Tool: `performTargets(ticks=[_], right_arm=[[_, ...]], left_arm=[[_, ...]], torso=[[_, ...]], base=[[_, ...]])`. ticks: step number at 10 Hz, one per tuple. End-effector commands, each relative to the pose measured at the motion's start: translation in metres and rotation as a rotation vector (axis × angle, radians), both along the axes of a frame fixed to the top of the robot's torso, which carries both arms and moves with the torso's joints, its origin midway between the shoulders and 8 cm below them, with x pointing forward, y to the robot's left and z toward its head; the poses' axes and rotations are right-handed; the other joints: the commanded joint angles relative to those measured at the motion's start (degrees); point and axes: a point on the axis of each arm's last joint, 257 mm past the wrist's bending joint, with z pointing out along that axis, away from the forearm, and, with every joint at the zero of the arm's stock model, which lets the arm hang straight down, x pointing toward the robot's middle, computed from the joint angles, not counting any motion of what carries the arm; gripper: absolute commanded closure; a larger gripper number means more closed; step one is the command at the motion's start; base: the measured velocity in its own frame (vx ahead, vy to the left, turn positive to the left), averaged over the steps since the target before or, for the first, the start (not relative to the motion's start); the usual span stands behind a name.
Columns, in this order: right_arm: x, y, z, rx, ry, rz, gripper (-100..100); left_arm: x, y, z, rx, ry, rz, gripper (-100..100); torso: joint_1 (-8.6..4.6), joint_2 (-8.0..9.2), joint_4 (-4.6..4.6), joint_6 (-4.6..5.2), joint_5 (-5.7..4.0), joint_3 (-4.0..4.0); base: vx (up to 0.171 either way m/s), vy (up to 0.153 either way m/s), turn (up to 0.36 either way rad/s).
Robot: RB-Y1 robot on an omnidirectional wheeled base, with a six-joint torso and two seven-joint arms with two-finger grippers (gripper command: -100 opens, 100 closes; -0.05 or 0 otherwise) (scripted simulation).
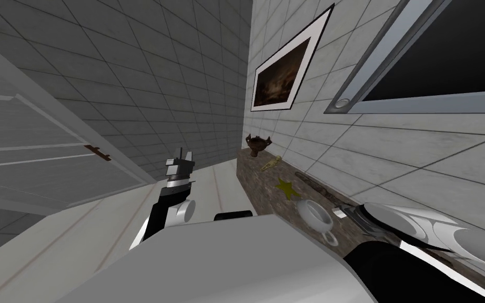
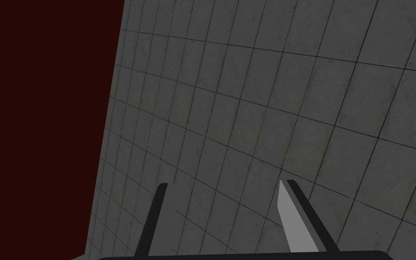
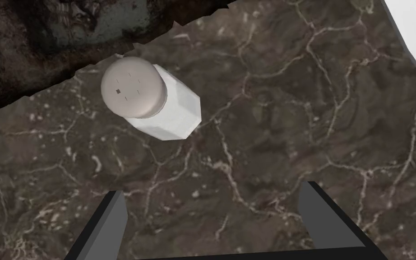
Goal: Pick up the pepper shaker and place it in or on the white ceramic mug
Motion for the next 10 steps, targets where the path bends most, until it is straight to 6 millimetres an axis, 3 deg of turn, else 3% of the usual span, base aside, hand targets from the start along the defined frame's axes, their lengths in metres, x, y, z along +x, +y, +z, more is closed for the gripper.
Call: performTargets(ticks=[1,2,3,4,5,7,8,9,10], right_arm=[[-0.001,0.001,0.002,-0.005,0.0,0.0,-100],[-0.01,-0.017,0.011,-0.049,0.015,0.002,-100],[-0.007,-0.007,0.005,-0.028,0.011,0.002,-100],[-0.007,-0.008,0.006,-0.032,0.009,0.001,0],[-0.022,-0.008,-0.004,-0.03,0.008,-0.008,-100],[-0.036,-0.008,-0.014,-0.029,0.008,-0.018,-100],[-0.031,-0.008,-0.01,-0.029,0.006,-0.018,-100],[-0.032,-0.008,-0.01,-0.03,0.006,-0.016,100],[-0.032,-0.008,-0.01,-0.03,0.006,-0.016,100]], left_arm=[[0.0,0.0,0.0,0.0,0.0,0.0,0],[0.0,0.0,0.0,0.0,0.0,0.0,0],[0.0,0.0,0.0,0.0,0.0,0.0,0],[0.0,0.0,0.0,0.0,0.0,0.0,0],[0.0,0.0,0.0,0.0,0.0,0.0,0],[0.0,0.0,0.0,0.0,0.0,0.0,0],[0.0,0.0,0.0,0.0,0.0,0.0,0],[0.0,0.0,0.0,0.0,0.0,0.0,0],[0.0,0.0,0.0,0.0,0.0,0.0,0]], torso=[[0.0,0.0,0.0,0.0,0.0,0.0],[0.21,0.3,0.07,0.03,0.04,0.17],[0.12,0.32,0.08,-0.02,0.05,0.19],[0.24,0.43,0.1,0.03,0.04,0.25],[0.41,0.57,0.14,0.03,0.09,0.34],[0.3,0.54,0.14,0.03,0.07,0.32],[0.31,0.52,0.13,0.03,0.06,0.32],[0.41,0.58,0.14,0.03,0.09,0.34],[0.48,0.64,0.16,0.04,0.11,0.38]], base=[[0.059,-0.057,-0.031],[0.08,-0.096,0.124],[0.048,-0.063,0.048],[0.008,-0.01,-0.003],[0.031,-0.033,0.078],[0.044,-0.05,0.067],[0.02,-0.018,0.009],[0.0,0.0,0.0],[0.0,0.0,0.0]])
